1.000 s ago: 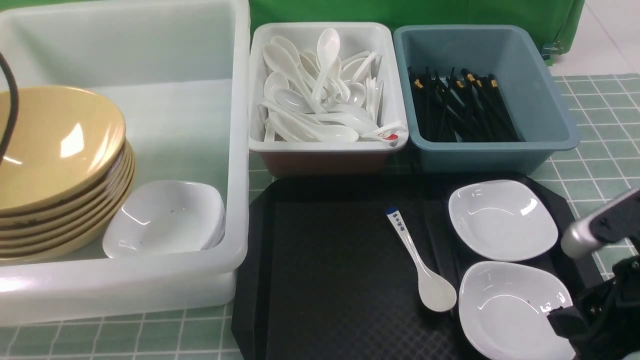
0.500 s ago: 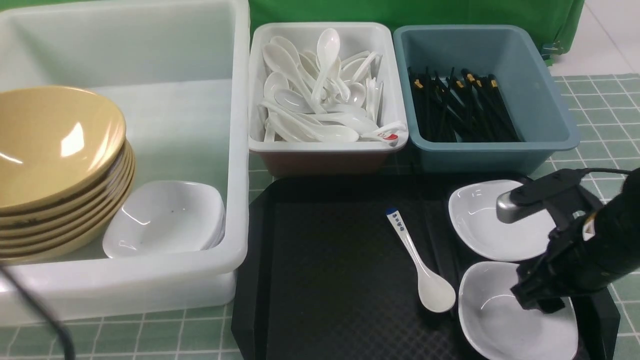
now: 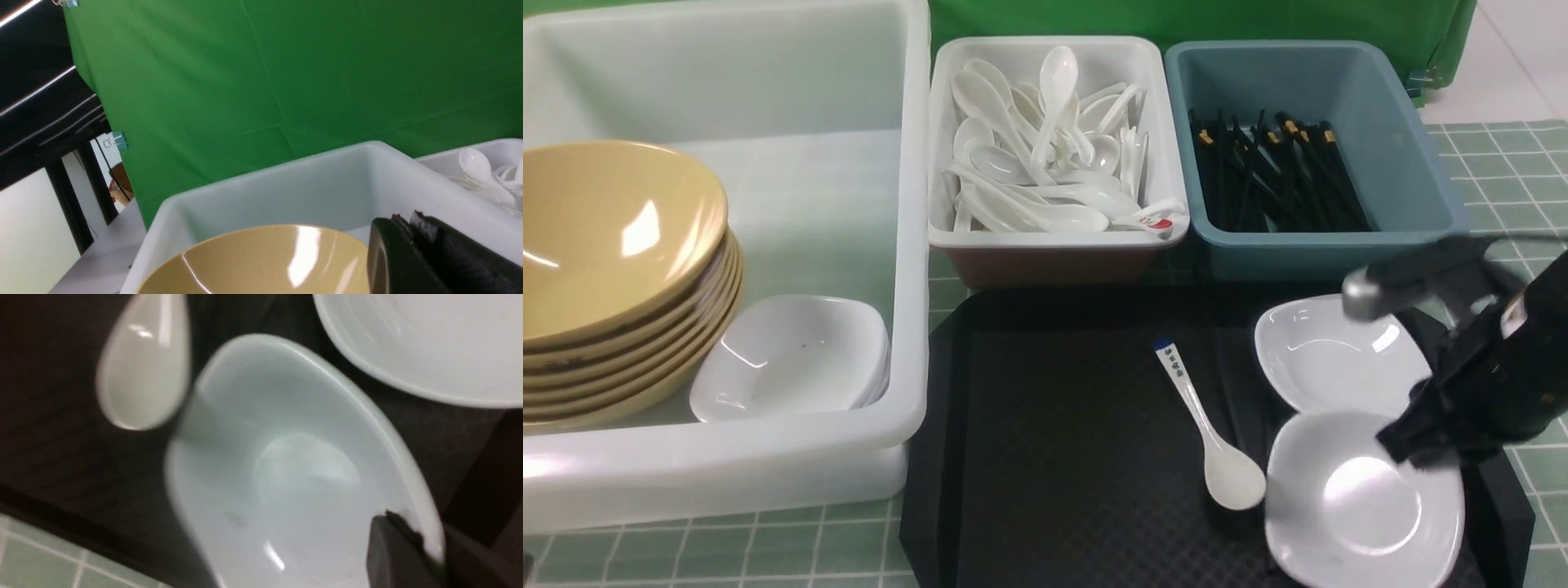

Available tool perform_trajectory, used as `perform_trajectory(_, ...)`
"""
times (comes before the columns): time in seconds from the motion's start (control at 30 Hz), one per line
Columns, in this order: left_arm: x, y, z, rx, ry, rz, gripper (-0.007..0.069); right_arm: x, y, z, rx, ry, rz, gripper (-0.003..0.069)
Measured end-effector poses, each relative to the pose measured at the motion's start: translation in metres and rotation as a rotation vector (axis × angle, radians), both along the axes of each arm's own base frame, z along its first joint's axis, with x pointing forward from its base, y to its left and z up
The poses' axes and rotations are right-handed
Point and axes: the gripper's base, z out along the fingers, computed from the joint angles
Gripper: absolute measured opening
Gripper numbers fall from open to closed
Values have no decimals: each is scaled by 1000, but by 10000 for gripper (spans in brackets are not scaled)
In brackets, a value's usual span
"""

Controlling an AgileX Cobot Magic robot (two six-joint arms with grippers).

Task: On blue table put chopsticks spoon bowls plates into blue grey white boxes.
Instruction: 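Reach for and grasp the small white dish on the black tray, then place the white bowl into the white bin on top of the stacked bowls with the right gripper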

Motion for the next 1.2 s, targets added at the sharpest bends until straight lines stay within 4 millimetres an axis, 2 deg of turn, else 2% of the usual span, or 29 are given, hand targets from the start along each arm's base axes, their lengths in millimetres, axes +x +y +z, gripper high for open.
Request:
perform_trajectory(0.07, 0, 1, 2, -10, -25, 5, 1, -3, 6, 30, 98, -85, 17, 81)
perform_trajectory(0.1, -1, 1, 3, -21, -35, 5, 1, -5, 16, 56, 209, -171, 51, 81)
perform_trajectory(0.13, -1, 1, 3, -23, -37, 5, 1, -6, 20, 60, 238, -186, 64, 81)
perform_trajectory(0.17, -1, 1, 3, -34, -37, 3, 1, -5, 37, 83, 346, -279, 138, 81)
perform_trajectory(0.2, 0, 1, 2, -39, -36, 2, 1, -5, 52, 95, 413, -335, 192, 81)
perform_trajectory(0.23, 0, 1, 2, -46, -37, 1, 1, -4, 69, 103, 474, -384, 239, 81)
perform_trajectory(0.27, 0, 1, 1, -49, -37, 1, 1, -3, 76, 106, 495, -404, 256, 81)
perform_trajectory(0.3, 0, 1, 2, -57, -41, 0, 1, 3, 105, 112, 556, -479, 307, 81)
perform_trajectory(0.37, 0, 1, 2, -61, -45, 1, 1, 13, 140, 111, 597, -550, 337, 81)
perform_trajectory(0.47, 0, 1, 2, -63, -45, 0, 1, 31, 197, 98, 623, -616, 383, 81)
perform_trajectory(0.57, 0, 1, 2, -66, -45, -1, 1, 47, 245, 77, 598, -631, 492, 81)
perform_trajectory(0.63, 0, 1, 2, -68, -44, -1, 1, 58, 268, 57, 581, -600, 532, 81)
perform_trajectory(0.67, 0, 1, 2, -68, -43, -2, 1, 62, 275, 53, 581, -589, 542, 81)
perform_trajectory(0.7, 0, 1, 1, -67, -39, -3, 1, 68, 283, 40, 571, -554, 555, 81)
perform_trajectory(0.83, 1, 1, -1, -64, -23, -6, 1, 78, 294, 15, 537, -504, 583, 89)
perform_trajectory(0.93, 1, 1, -2, -61, -16, -7, 1, 80, 295, 12, 516, -513, 597, 113)
perform_trajectory(1.03, 1, 1, -2, -61, -15, -7, 1, 80, 294, 13, 502, -519, 613, 186)
perform_trajectory(1.2, 1, 1, -3, -58, -13, -7, 1, 75, 291, 23, 499, -504, 641, 382)
